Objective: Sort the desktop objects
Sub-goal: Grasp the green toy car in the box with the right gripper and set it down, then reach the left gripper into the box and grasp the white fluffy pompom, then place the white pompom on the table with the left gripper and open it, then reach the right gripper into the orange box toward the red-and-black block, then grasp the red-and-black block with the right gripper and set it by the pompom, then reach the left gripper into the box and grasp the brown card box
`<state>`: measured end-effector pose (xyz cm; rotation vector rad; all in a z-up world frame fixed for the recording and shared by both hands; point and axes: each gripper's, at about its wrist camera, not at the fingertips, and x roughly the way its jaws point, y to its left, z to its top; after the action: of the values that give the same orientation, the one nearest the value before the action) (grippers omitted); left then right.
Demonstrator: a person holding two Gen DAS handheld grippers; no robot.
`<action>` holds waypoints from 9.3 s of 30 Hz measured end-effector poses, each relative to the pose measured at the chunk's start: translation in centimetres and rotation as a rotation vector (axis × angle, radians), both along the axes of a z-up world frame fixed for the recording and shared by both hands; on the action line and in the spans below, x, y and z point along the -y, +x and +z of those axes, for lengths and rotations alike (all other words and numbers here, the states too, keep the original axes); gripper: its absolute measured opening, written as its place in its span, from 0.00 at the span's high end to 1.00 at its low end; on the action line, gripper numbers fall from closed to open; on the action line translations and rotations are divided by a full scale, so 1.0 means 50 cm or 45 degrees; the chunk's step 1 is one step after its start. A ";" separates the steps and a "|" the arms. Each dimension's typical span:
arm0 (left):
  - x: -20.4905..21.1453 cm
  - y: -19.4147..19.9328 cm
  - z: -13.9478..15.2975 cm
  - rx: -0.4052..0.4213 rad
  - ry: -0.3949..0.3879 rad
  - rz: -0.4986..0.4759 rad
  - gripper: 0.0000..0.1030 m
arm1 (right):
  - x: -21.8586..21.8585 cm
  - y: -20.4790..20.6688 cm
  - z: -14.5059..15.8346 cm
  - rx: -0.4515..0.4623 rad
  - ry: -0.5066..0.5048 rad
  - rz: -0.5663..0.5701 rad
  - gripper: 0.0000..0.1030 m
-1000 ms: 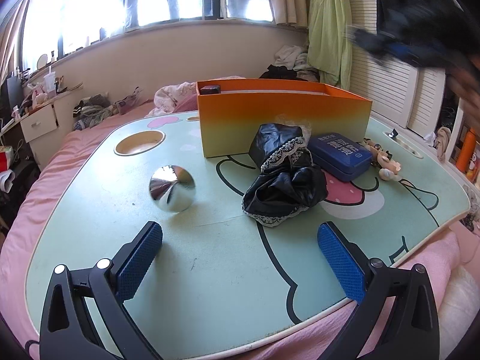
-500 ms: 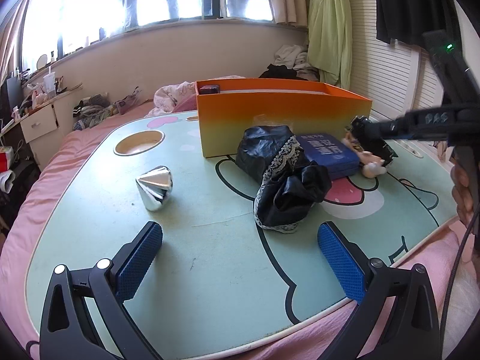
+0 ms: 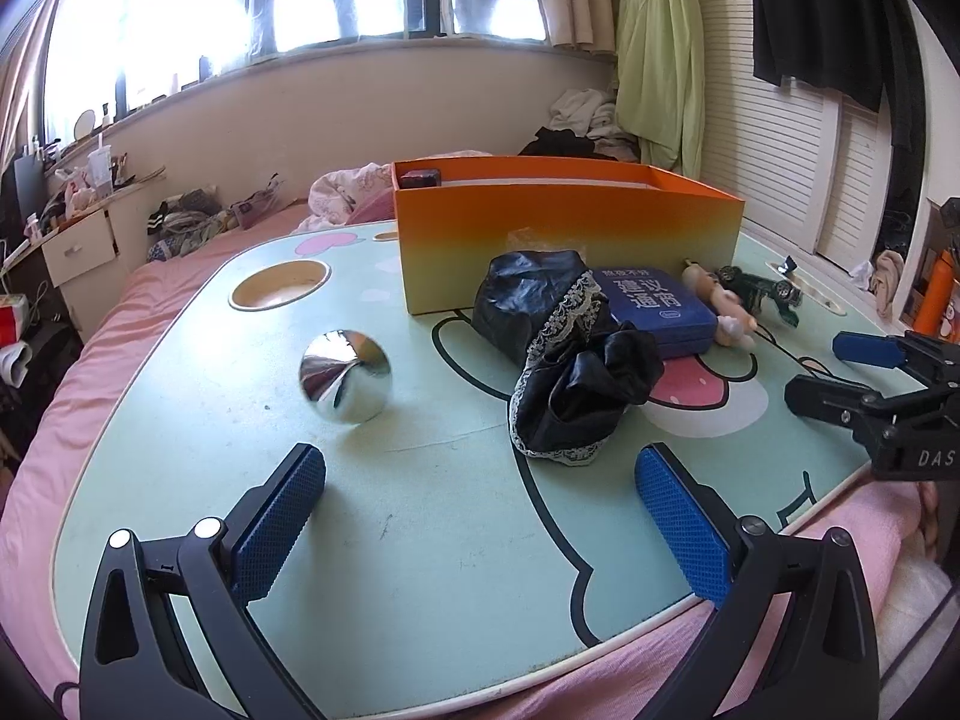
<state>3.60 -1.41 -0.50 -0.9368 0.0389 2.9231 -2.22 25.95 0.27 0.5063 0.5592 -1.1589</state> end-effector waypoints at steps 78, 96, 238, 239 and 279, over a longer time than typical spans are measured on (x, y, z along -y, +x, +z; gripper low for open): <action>-0.137 -0.371 0.215 0.403 0.232 -0.337 0.61 | 0.013 -0.038 -0.021 0.043 -0.022 -0.056 0.00; -0.087 -0.053 0.072 0.105 0.035 -0.439 0.32 | 0.013 -0.041 -0.025 0.039 -0.023 -0.062 0.00; -0.066 -0.320 0.175 0.267 0.214 -0.020 0.33 | 0.009 -0.014 -0.027 0.006 -0.004 0.072 0.00; -0.067 -0.335 0.159 0.286 0.221 0.000 0.33 | 0.008 -0.012 -0.025 0.007 -0.005 0.073 0.00; -0.159 -0.507 0.068 0.938 -0.068 0.029 0.54 | 0.014 -0.005 -0.023 0.000 -0.003 0.174 0.00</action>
<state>-21.73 6.54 2.92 -1.9488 0.0632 2.4129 -2.47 25.27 -0.87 0.4591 0.5836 -1.0291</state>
